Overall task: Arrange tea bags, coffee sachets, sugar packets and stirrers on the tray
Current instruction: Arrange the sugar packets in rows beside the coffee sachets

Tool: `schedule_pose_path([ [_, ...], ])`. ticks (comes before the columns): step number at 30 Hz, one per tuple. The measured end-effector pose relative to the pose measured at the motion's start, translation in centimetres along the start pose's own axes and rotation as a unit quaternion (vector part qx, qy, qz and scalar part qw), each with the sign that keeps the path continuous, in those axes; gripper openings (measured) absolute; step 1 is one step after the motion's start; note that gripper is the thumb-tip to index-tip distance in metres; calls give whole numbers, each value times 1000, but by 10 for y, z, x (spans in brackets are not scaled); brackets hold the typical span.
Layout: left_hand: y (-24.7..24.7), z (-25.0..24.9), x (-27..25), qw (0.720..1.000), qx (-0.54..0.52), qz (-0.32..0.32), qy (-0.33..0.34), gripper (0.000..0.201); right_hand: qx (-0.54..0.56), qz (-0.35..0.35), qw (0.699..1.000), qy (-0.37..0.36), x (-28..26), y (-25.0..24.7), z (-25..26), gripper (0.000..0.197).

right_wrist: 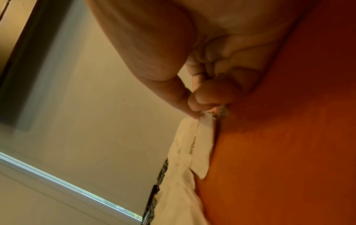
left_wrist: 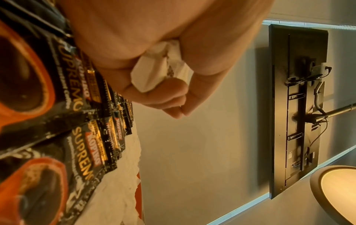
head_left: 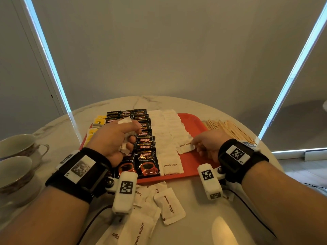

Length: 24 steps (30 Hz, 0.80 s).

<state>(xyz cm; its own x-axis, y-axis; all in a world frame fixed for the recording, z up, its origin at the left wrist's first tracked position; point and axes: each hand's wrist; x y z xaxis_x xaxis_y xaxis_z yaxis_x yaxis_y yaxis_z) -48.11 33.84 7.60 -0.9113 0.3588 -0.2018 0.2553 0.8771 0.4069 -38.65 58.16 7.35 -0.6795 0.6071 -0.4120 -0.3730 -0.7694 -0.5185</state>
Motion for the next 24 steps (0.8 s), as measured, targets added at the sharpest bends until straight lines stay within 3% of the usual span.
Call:
schedule_pose_path([
  [7, 2, -3, -3, 1000, -10, 1, 7, 17, 32, -1, 999, -16, -5, -2, -2, 19],
  [16, 2, -1, -3, 1000, -12, 3, 9, 16, 30, 81, 995, -41, -15, 8, -1, 25],
  [20, 2, -2, -2, 1000, -9, 4, 11, 12, 109, 16, 988, -105, -7, 8, -1, 20],
  [24, 2, -1, -2, 1000, -1, 3, 14, 10, 169, -51, 978, -114, 1, 11, 2, 21],
])
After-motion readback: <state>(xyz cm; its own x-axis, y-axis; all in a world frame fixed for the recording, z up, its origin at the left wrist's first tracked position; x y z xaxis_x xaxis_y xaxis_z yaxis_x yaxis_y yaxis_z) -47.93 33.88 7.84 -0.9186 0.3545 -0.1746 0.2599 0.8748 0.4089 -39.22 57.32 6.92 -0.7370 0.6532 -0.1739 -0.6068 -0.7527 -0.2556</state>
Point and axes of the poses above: each hand's wrist, its own x-axis towards the middle knuckle, its own y-axis out of the palm, z = x × y, and after that the axes turned 10 degrees about -x, right-handed
